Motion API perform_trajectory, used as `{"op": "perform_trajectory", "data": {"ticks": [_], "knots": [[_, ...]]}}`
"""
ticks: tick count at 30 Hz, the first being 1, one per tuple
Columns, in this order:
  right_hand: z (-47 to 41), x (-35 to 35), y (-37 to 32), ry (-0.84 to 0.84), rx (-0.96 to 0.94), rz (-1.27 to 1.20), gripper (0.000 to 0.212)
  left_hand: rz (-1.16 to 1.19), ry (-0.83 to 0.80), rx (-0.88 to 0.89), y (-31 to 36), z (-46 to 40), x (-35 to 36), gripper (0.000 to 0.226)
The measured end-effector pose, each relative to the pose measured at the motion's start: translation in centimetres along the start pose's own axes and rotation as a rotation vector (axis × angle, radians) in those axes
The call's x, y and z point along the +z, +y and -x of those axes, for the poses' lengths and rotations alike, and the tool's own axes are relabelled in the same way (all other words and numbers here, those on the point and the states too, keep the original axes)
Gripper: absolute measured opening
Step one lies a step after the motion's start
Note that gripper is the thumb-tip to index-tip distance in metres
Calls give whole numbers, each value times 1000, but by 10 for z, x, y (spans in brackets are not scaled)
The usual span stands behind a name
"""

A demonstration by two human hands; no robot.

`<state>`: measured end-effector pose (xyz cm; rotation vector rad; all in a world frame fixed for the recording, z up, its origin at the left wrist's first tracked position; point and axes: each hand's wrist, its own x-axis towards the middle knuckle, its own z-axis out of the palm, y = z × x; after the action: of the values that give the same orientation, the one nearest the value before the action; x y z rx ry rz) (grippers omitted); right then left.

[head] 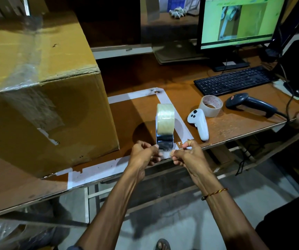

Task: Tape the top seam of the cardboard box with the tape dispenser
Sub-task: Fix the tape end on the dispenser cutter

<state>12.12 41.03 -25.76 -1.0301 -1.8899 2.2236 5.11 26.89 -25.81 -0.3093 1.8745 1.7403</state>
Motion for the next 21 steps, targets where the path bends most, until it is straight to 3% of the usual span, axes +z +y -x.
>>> {"op": "perform_trajectory", "data": {"ticks": [4,13,21], "knots": [[-1,-4,0,4,-4,11,41,-93,-57,14,2,1,2,34],[0,4,7,-52,0,67,57,-155,-77,100,-4,-2,1,34],[2,1,-1,-62,3,137,53,-270,10,188,-17,-6,5,29]]}}
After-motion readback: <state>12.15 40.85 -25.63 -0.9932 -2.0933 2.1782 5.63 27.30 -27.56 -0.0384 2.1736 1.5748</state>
